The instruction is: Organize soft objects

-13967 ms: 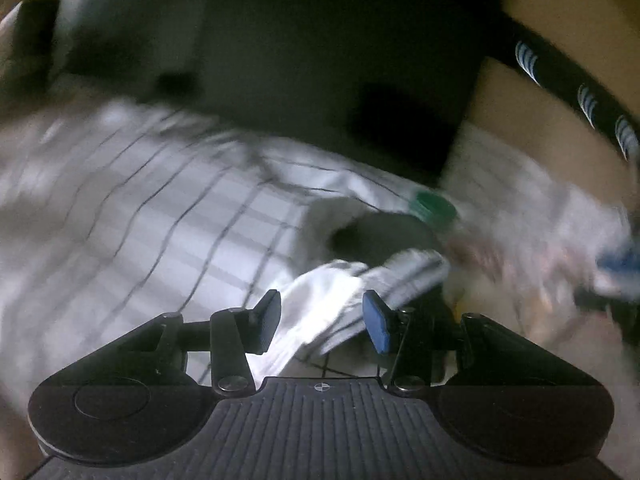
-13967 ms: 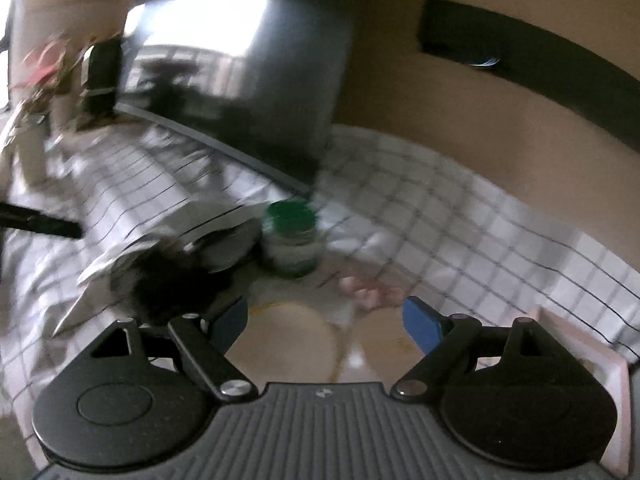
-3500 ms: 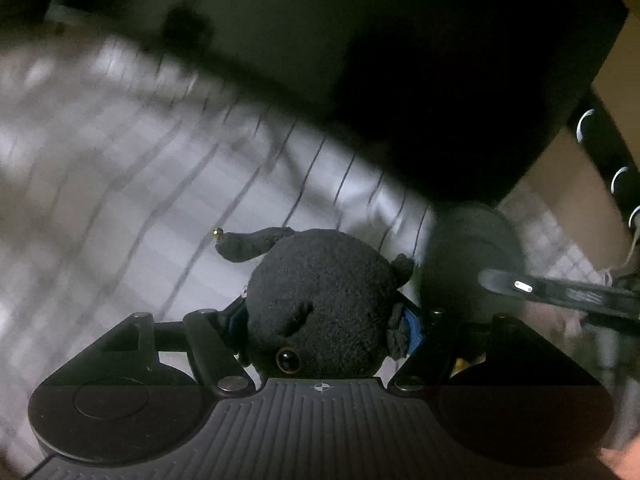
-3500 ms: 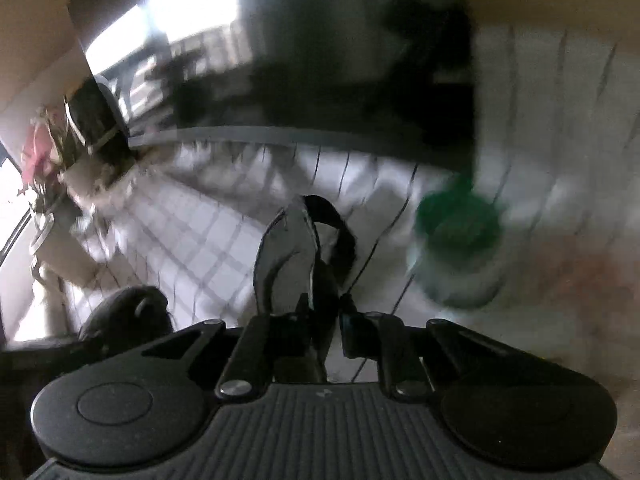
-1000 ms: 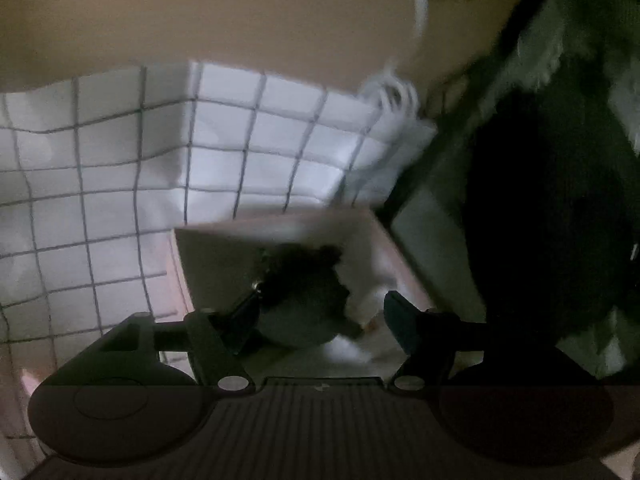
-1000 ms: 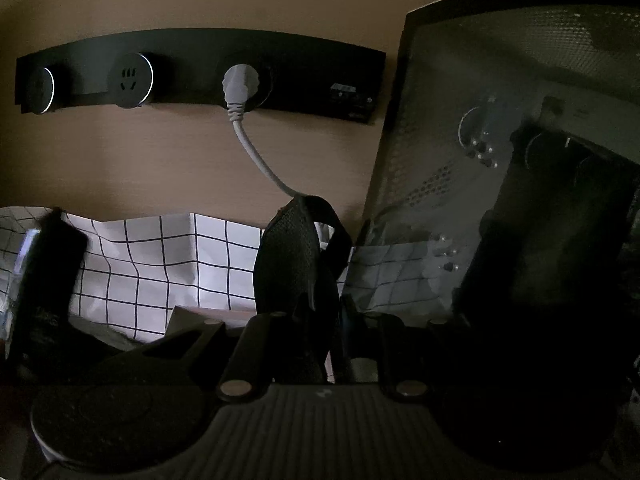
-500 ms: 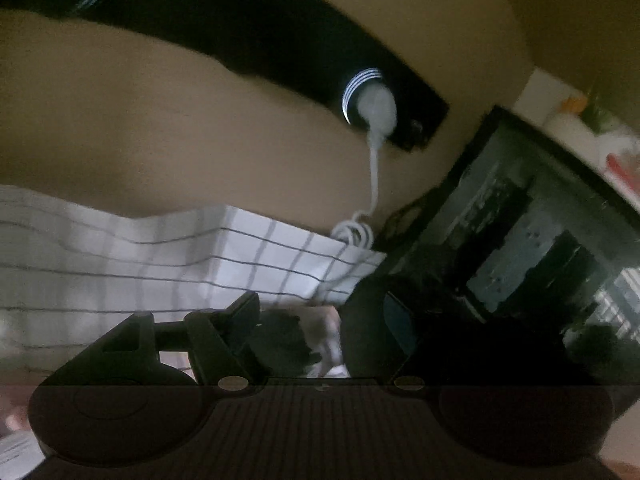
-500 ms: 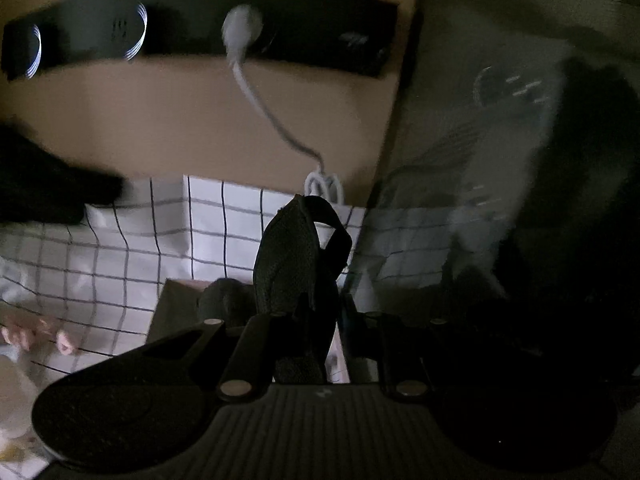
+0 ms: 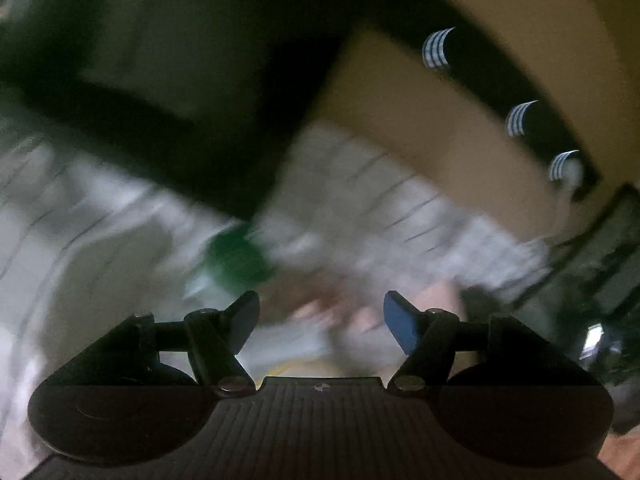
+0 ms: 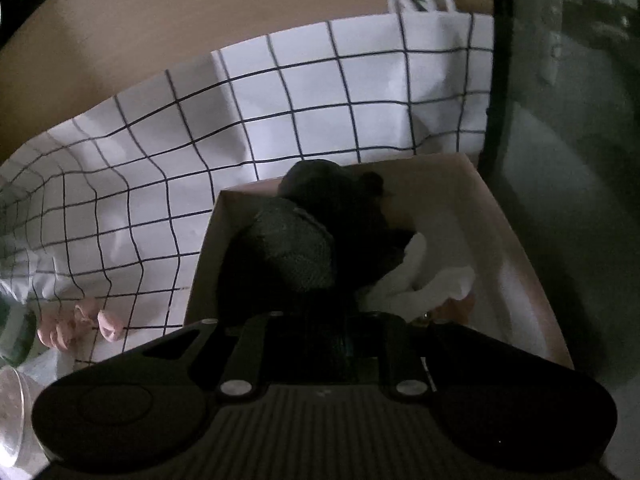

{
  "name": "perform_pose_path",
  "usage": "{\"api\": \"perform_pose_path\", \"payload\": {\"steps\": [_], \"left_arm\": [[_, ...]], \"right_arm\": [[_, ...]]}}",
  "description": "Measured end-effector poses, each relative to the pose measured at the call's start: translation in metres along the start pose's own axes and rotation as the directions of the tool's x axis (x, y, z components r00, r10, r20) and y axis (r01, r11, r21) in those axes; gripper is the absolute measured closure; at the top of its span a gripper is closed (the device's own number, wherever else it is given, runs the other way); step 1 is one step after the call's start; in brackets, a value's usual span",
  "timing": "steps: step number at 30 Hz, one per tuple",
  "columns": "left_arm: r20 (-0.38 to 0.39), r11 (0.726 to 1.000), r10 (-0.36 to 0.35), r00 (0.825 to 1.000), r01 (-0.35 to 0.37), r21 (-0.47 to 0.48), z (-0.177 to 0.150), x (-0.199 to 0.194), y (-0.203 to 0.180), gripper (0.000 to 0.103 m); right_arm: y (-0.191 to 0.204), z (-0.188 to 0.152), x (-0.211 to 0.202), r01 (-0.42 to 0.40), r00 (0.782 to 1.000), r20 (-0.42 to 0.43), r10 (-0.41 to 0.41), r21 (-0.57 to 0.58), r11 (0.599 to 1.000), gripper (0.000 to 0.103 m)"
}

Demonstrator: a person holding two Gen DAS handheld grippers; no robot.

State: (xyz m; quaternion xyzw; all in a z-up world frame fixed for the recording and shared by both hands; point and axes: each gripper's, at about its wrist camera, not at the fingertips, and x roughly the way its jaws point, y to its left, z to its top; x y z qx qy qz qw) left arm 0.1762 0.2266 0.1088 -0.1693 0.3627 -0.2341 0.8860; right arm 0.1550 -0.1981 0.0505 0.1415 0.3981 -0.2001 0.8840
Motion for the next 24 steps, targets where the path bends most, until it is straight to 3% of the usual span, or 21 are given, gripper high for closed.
{"api": "perform_pose_path", "payload": {"steps": [3,5,7,11,14,18,24], "left_arm": [[-0.057,0.999,0.04,0.998,-0.042,-0.035,-0.02,0.001,0.03,0.029],[-0.099,0.999,0.035,0.994,-0.038,-0.023,-0.032,0.004,0.039,0.03],[-0.133,1.0,0.016,0.991,-0.017,-0.005,-0.042,0.011,0.042,0.03],[-0.174,0.998,-0.05,0.983,0.056,0.03,-0.051,0.029,0.04,0.029],[-0.203,0.995,-0.084,0.975,0.095,0.042,-0.053,0.044,0.034,0.03],[-0.238,0.995,-0.073,0.969,0.087,0.05,-0.055,0.067,0.031,0.029],[-0.292,0.995,-0.062,0.954,0.082,0.057,-0.057,0.088,0.028,0.028]], "right_arm": [[0.006,-0.001,-0.008,0.014,1.0,0.018,-0.014,-0.031,0.999,0.084],[0.005,-0.001,-0.022,0.041,0.998,0.041,-0.04,-0.006,0.999,0.069],[0.001,0.003,-0.04,0.064,0.992,0.106,-0.067,0.027,0.998,0.041],[0.004,-0.004,-0.085,0.061,0.981,0.185,-0.066,0.031,0.998,0.04],[0.02,-0.02,-0.116,0.046,0.98,0.197,-0.035,-0.052,0.998,0.04],[0.056,-0.051,-0.131,0.056,0.99,0.139,-0.025,-0.224,0.973,0.04],[0.111,-0.105,-0.137,-0.064,0.997,0.024,0.079,-0.384,0.921,0.04]]}}
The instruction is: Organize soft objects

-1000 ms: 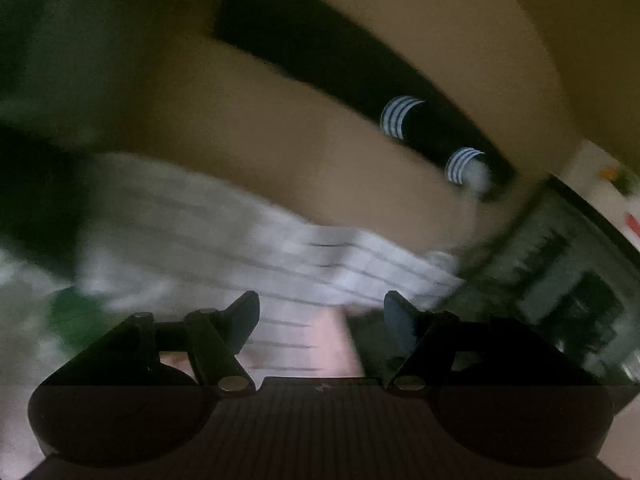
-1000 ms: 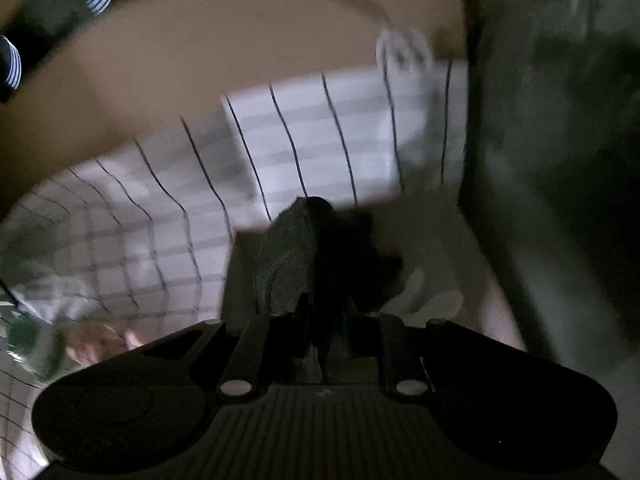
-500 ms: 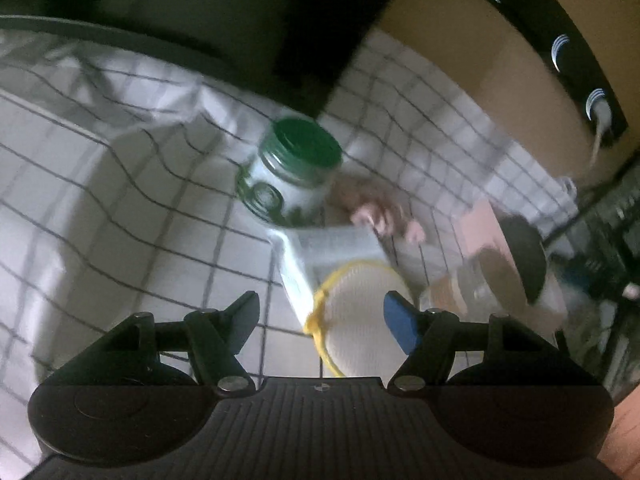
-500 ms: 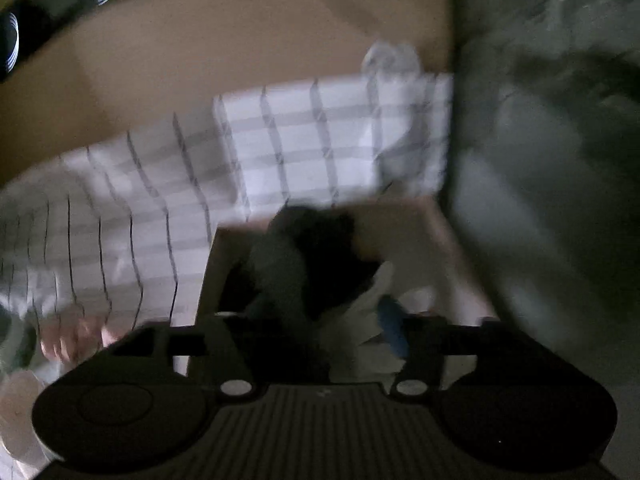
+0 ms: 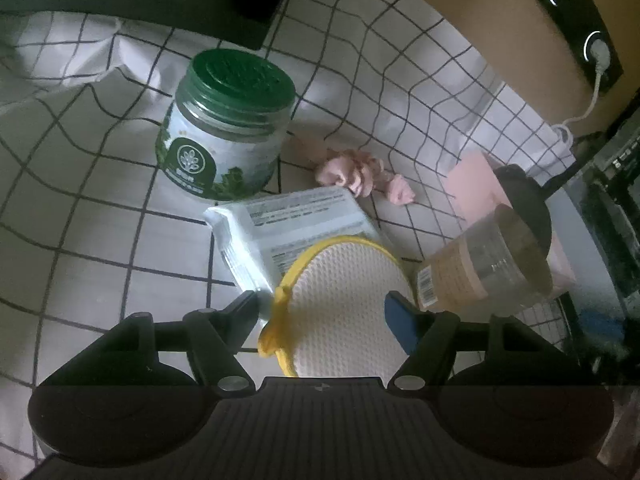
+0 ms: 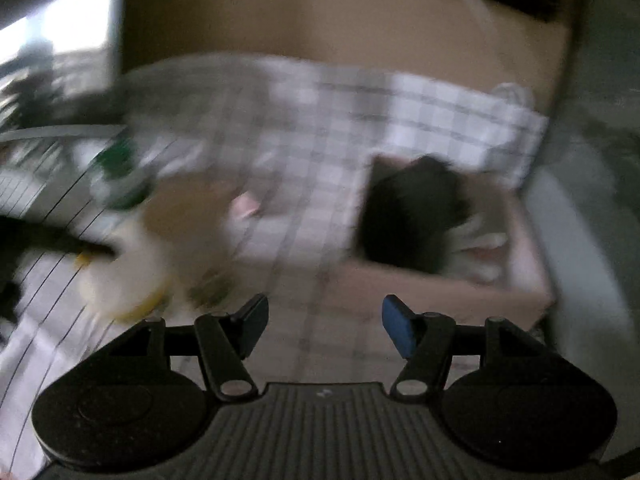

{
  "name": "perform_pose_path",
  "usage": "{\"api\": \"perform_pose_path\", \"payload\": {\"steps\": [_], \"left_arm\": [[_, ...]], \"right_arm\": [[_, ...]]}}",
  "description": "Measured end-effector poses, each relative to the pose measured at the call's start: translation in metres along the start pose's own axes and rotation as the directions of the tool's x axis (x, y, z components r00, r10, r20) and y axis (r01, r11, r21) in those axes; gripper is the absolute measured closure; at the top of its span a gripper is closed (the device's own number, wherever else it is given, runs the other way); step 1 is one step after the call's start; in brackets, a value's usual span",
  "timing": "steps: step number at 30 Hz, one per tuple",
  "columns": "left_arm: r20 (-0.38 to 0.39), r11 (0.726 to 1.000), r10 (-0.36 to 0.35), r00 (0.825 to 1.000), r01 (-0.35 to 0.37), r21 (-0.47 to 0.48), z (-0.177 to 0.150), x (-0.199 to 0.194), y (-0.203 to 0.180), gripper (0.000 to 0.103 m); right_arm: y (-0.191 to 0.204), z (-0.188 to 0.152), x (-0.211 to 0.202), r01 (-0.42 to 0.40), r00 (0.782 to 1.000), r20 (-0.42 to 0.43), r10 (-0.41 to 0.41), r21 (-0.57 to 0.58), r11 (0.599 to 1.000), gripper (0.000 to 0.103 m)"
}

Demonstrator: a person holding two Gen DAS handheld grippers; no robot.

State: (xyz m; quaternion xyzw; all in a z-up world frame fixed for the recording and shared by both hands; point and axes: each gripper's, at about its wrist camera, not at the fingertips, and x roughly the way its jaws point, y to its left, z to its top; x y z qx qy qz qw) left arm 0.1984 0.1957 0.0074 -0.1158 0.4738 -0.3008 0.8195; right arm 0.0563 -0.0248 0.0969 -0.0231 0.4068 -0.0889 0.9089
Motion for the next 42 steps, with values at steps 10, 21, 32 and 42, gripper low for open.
{"api": "perform_pose_path", "payload": {"steps": [10,21,32,42], "left_arm": [[-0.012,0.999,0.006,1.0,-0.006,-0.038,0.001,-0.003,0.009,0.039],[-0.015,0.998,-0.004,1.0,0.003,-0.065,-0.002,-0.007,0.013,0.04],[-0.022,0.995,-0.016,1.0,0.014,-0.1,0.0,-0.006,0.015,0.057],[-0.065,0.985,-0.134,0.989,0.125,-0.121,-0.006,-0.008,0.009,0.06]], "right_arm": [[0.1,-0.009,0.023,-0.166,0.986,-0.046,0.16,-0.213,0.963,0.085],[0.136,0.008,0.077,-0.153,0.988,-0.017,0.153,-0.22,0.963,0.085],[0.132,0.009,0.082,-0.205,0.978,-0.012,0.207,-0.2,0.958,0.085],[0.124,0.004,0.076,-0.253,0.967,-0.046,0.249,-0.177,0.951,0.085]]}}
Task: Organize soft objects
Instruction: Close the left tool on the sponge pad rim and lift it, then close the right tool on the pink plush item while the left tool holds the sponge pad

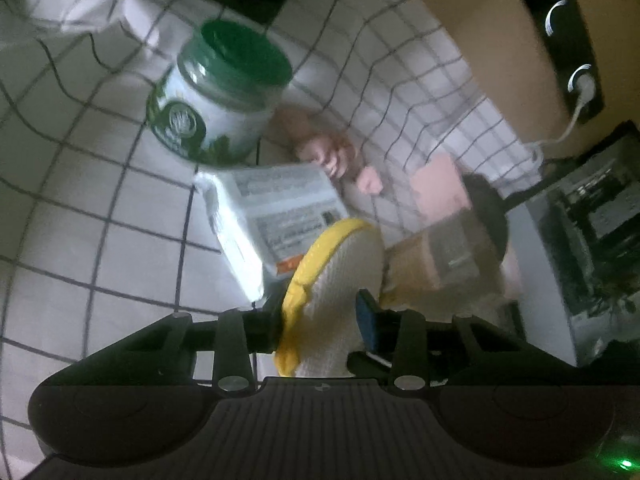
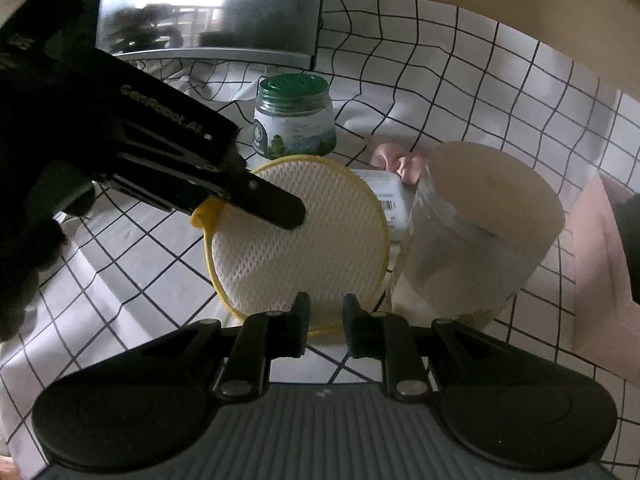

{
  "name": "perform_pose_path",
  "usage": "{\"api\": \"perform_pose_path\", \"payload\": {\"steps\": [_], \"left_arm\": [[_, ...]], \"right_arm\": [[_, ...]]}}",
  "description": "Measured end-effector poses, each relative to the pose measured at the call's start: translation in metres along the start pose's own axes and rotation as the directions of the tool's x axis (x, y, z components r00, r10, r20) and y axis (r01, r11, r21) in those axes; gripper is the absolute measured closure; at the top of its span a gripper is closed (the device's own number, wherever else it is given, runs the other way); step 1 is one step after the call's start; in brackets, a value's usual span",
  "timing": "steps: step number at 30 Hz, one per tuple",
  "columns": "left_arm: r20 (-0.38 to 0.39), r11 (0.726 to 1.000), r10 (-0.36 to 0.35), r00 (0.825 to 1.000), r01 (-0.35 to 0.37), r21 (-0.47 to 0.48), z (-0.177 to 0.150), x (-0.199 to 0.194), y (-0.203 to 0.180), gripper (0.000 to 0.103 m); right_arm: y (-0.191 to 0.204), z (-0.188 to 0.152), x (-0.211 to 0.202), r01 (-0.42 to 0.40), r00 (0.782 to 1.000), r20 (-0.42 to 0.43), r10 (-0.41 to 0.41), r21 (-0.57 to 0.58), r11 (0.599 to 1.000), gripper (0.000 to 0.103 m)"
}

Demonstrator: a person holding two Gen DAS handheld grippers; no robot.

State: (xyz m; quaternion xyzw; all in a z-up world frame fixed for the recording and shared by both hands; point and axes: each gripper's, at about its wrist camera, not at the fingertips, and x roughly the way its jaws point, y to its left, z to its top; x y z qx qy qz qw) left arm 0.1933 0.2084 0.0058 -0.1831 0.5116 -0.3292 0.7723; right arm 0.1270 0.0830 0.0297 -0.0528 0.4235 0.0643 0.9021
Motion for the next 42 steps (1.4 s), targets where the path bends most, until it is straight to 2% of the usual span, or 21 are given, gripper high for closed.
{"api": "perform_pose_path", "payload": {"steps": [2,5,7,11,13,16,23,26,29,32,34,36,38,39,40,42], "left_arm": [[0.001,1.0,0.023,1.0,-0.023,0.019,-0.003,0.006,-0.003,0.055],[0.003,1.0,0.005,1.0,-0.005,0.029,-0.006,0.015,-0.007,0.056],[-0.006,1.0,-0.007,1.0,0.007,0.03,-0.006,0.018,-0.009,0.06],[-0.051,0.998,-0.057,0.997,0.058,0.011,-0.009,0.024,-0.011,0.077],[-0.063,0.999,-0.043,0.997,0.045,0.025,-0.012,0.027,-0.016,0.077],[-0.043,0.999,-0.018,0.999,0.02,0.037,-0.014,0.025,-0.02,0.078],[-0.015,0.999,0.016,1.0,-0.016,-0.035,-0.022,0.016,-0.019,0.084],[0.011,0.999,0.043,0.999,-0.042,-0.017,-0.026,0.005,-0.021,0.085],[0.073,0.998,0.047,0.996,-0.044,-0.049,-0.028,-0.017,-0.013,0.085],[0.158,0.994,0.093,0.983,-0.081,-0.078,-0.029,-0.045,0.0,0.085],[0.207,0.987,0.156,0.966,-0.142,-0.079,-0.031,-0.065,0.007,0.085],[0.241,0.976,0.215,0.946,-0.203,-0.076,-0.033,-0.082,0.013,0.085],[0.271,0.966,0.257,0.928,-0.244,-0.081,-0.034,-0.098,0.02,0.085],[0.286,0.961,0.275,0.918,-0.262,-0.085,-0.034,-0.105,0.023,0.085],[0.299,0.957,0.289,0.909,-0.276,-0.087,-0.035,-0.111,0.027,0.085],[0.331,0.948,0.318,0.888,-0.306,-0.091,-0.035,-0.12,0.029,0.085]], "right_arm": [[0.001,-0.001,0.0,-0.003,1.0,-0.003,0.003,-0.005,1.0,0.085],[-0.001,-0.002,0.0,-0.01,1.0,-0.007,0.01,-0.006,1.0,0.085],[-0.001,-0.003,0.0,-0.013,1.0,-0.013,0.013,-0.006,1.0,0.085],[-0.001,-0.005,-0.001,-0.01,1.0,-0.018,0.01,-0.014,1.0,0.085],[0.0,-0.006,-0.001,-0.01,1.0,-0.022,0.009,-0.019,1.0,0.085],[0.001,-0.007,-0.001,-0.008,1.0,-0.028,0.007,-0.029,1.0,0.085],[0.004,-0.008,-0.007,0.0,1.0,-0.031,-0.002,-0.051,0.999,0.085],[0.007,-0.006,-0.012,-0.002,1.0,-0.028,0.0,-0.065,0.998,0.085],[0.011,0.001,-0.017,-0.007,1.0,-0.017,0.006,-0.078,0.997,0.085],[0.017,0.014,-0.022,-0.018,1.0,-0.012,0.017,-0.09,0.996,0.085],[0.019,0.033,-0.023,-0.022,0.999,-0.036,0.018,-0.095,0.995,0.085],[0.007,0.064,-0.026,-0.055,0.996,-0.072,0.053,-0.034,0.998,0.085],[-0.019,0.106,-0.03,-0.092,0.991,-0.094,0.1,0.084,0.992,0.085],[-0.033,0.126,-0.029,-0.093,0.988,-0.111,0.109,0.139,0.986,0.08],[-0.047,0.146,-0.024,-0.091,0.983,-0.142,0.118,0.183,0.979,0.065],[-0.067,0.178,-0.008,-0.089,0.967,-0.211,0.141,0.242,0.966,0.043]]}}
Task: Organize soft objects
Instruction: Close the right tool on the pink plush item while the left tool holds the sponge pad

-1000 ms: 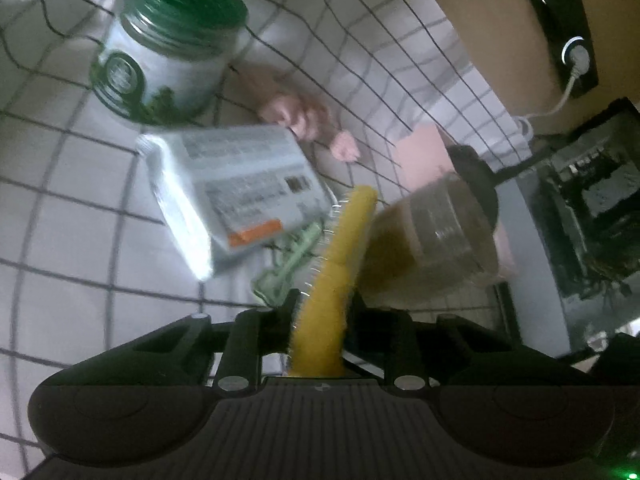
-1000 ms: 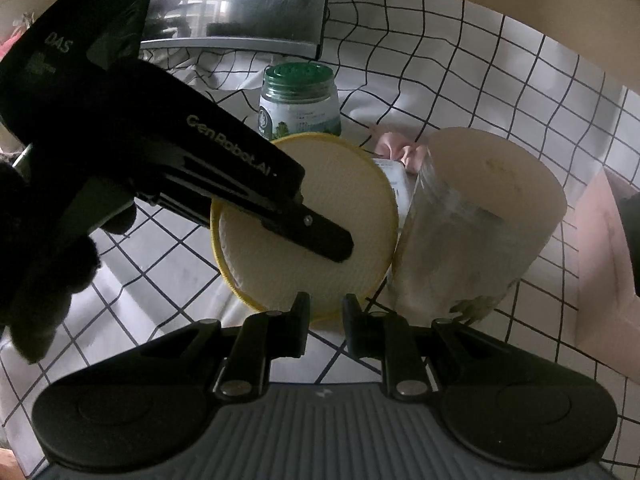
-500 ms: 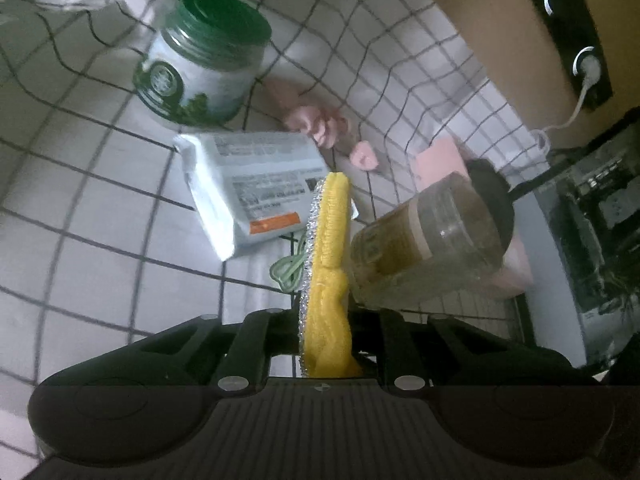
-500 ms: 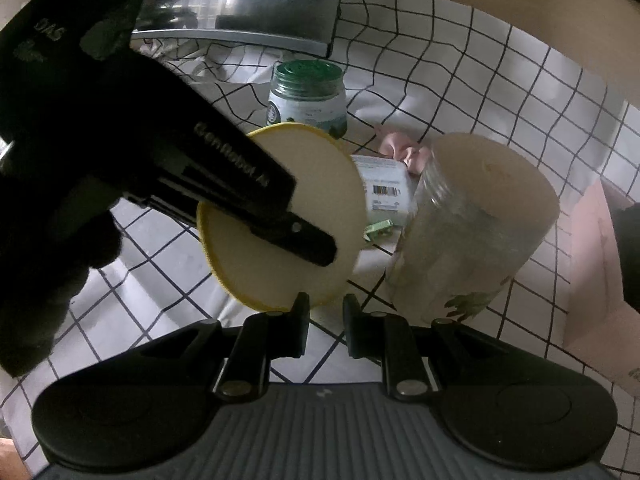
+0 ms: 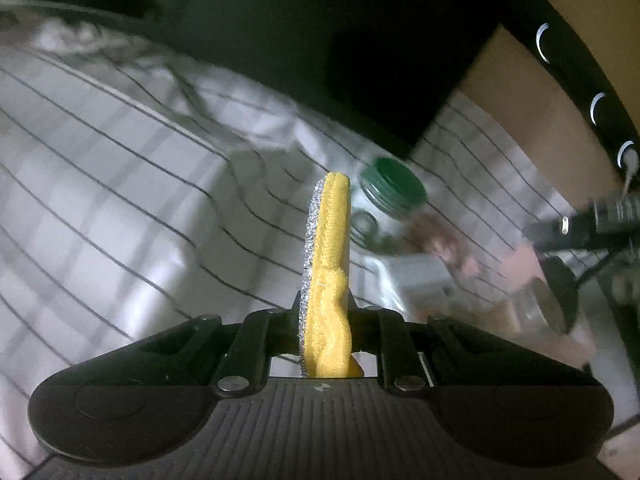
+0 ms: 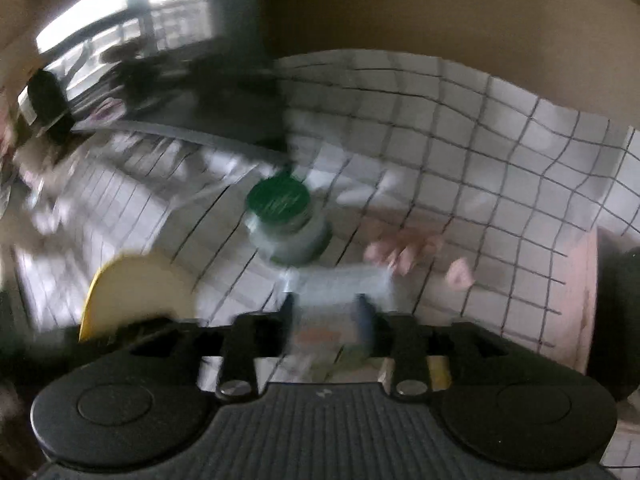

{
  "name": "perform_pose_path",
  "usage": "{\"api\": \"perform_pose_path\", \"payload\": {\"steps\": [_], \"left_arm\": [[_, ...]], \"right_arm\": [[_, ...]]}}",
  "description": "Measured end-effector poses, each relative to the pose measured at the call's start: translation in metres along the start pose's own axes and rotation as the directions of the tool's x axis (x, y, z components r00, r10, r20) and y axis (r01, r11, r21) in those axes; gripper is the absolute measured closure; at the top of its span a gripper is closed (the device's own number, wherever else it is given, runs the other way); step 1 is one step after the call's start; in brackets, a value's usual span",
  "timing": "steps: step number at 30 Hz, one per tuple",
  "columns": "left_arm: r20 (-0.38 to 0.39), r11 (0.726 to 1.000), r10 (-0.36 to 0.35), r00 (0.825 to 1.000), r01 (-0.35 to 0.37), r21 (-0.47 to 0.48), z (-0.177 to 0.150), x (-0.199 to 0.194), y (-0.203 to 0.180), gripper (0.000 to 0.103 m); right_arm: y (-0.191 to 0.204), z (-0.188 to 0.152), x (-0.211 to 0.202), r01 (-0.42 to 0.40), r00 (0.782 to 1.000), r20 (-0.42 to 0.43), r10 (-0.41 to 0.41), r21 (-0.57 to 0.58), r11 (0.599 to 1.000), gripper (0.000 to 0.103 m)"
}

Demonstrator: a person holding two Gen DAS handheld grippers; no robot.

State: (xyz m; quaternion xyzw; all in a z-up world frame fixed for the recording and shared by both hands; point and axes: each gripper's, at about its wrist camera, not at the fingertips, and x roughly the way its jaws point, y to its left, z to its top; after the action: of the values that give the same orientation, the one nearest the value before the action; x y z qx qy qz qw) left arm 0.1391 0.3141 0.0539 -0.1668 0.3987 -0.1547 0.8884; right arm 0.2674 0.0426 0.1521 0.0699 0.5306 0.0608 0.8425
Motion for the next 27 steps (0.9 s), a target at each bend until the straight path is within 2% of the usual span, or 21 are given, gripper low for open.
{"api": "perform_pose_path", "payload": {"steps": [1,3,5,7,10,12,14,18,20,22,23,25,27], "left_arm": [[0.019,1.0,0.01,1.0,-0.01,0.006,0.001,-0.004,0.003,0.085],[0.053,0.999,0.031,0.998,-0.032,0.02,0.002,-0.011,0.005,0.085],[0.072,0.998,0.053,0.996,-0.056,0.035,0.001,-0.018,0.007,0.085],[0.076,0.997,0.066,0.995,-0.069,0.043,-0.002,-0.023,0.011,0.085],[0.069,0.997,0.067,0.995,-0.068,0.019,-0.006,-0.027,0.02,0.085],[0.063,0.997,0.073,0.995,-0.073,0.001,-0.009,-0.028,0.026,0.085],[0.059,0.997,0.083,0.995,-0.082,-0.009,-0.011,-0.029,0.031,0.085],[0.049,0.994,0.104,0.993,-0.103,-0.024,-0.015,-0.031,0.04,0.085],[0.046,0.994,0.107,0.993,-0.106,-0.03,-0.016,-0.032,0.042,0.085],[0.047,0.993,0.115,0.992,-0.113,-0.029,-0.015,-0.031,0.042,0.085],[0.049,0.993,0.12,0.992,-0.118,-0.026,-0.013,-0.031,0.041,0.085],[0.06,0.991,0.136,0.989,-0.135,-0.019,-0.007,-0.032,0.039,0.085],[0.082,0.988,0.156,0.984,-0.156,-0.012,0.006,-0.034,0.037,0.085]], "right_arm": [[-0.006,0.019,0.007,0.005,0.999,-0.036,-0.004,0.02,1.0,0.042],[-0.011,0.042,0.026,0.049,0.994,-0.092,-0.05,-0.011,0.999,0.042],[-0.01,0.059,0.053,0.116,0.981,-0.152,-0.123,-0.053,0.992,0.042],[-0.013,0.069,0.079,0.137,0.967,-0.211,-0.143,-0.043,0.99,0.042],[-0.021,0.075,0.117,0.152,0.944,-0.296,-0.147,-0.005,0.988,0.042],[-0.024,0.073,0.141,0.213,0.915,-0.344,-0.211,-0.032,0.976,0.042],[-0.031,0.074,0.159,0.255,0.895,-0.371,-0.25,-0.035,0.966,0.042],[-0.043,0.079,0.18,0.243,0.883,-0.416,-0.215,0.015,0.97,0.042],[-0.04,0.076,0.178,0.232,0.889,-0.404,-0.215,-0.009,0.973,0.051],[-0.032,0.072,0.169,0.203,0.899,-0.385,-0.21,-0.059,0.977,0.081],[-0.029,0.071,0.163,0.191,0.905,-0.373,-0.203,-0.069,0.979,0.084],[-0.023,0.066,0.143,0.156,0.922,-0.349,-0.17,-0.067,0.985,0.099],[-0.017,0.062,0.119,0.137,0.937,-0.312,-0.155,-0.079,0.987,0.099]]}}
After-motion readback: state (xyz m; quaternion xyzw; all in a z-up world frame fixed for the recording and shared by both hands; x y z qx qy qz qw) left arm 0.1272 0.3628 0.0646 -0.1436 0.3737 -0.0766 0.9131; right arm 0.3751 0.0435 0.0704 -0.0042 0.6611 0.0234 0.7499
